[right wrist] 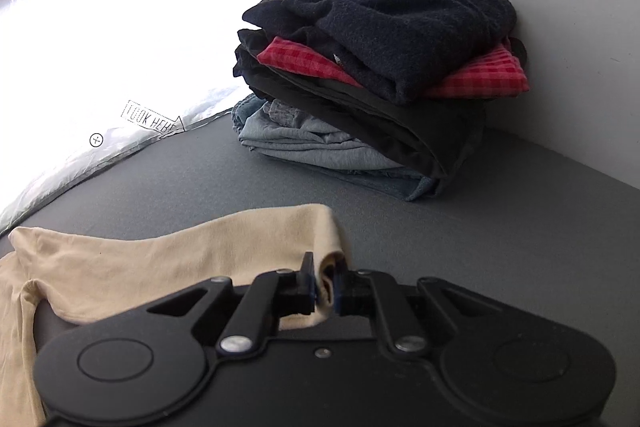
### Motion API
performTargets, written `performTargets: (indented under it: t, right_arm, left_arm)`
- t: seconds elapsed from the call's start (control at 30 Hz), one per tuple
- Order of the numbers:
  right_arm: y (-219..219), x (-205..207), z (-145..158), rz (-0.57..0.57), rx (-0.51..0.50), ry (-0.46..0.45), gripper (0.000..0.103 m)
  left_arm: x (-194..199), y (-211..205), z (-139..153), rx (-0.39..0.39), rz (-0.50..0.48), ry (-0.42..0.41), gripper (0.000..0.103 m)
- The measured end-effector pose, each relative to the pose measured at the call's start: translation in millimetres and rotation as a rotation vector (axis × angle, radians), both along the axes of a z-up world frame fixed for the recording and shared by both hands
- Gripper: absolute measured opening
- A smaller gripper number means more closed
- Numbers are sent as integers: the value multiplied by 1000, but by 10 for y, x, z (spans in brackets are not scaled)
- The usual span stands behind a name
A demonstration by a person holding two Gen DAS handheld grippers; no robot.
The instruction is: Fold clothes
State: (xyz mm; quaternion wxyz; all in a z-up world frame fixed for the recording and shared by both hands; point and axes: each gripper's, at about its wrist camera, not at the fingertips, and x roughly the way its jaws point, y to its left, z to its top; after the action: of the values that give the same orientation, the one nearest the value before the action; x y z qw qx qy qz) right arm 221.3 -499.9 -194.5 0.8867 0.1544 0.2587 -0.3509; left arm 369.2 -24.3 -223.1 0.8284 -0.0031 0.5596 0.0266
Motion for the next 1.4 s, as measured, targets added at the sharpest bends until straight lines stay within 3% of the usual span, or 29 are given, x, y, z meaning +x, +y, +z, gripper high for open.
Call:
performTargets:
  t: [0.17,0.27,0.4,0.5,0.7,0.77,1.03,1.23,1.4]
  right_arm:
    - [-125,36,-160,-67,-32,125,10]
    - [-183,-32,-227,-96,14,152,10]
    - [-141,5,-211,-126,-32,203,11]
    - [-107,36,-196,-149,-68,242,25]
    - [-25,120,-107,-150,-152,286,44]
    - [21,187,-57,-124,-186,291,44]
    - [361,890,-69,99,-160,240,53]
    - [772,1920,80,399,-50,179,53]
    - [1072,2830,75,662,-22,143,54]
  left_arm:
    - [-3,5,-6,-1,-1,-2,103]
    - [3,10,-8,-2,-1,-1,103]
    - [24,7,-1,-1,5,8,103]
    - [37,7,3,-2,7,14,103]
    - [58,2,6,-6,19,22,103]
    - [70,13,16,-9,29,15,103]
    - [425,94,307,41,13,-96,103]
    - [1274,288,582,23,17,-221,102]
    - [2023,354,531,28,-52,-278,101]
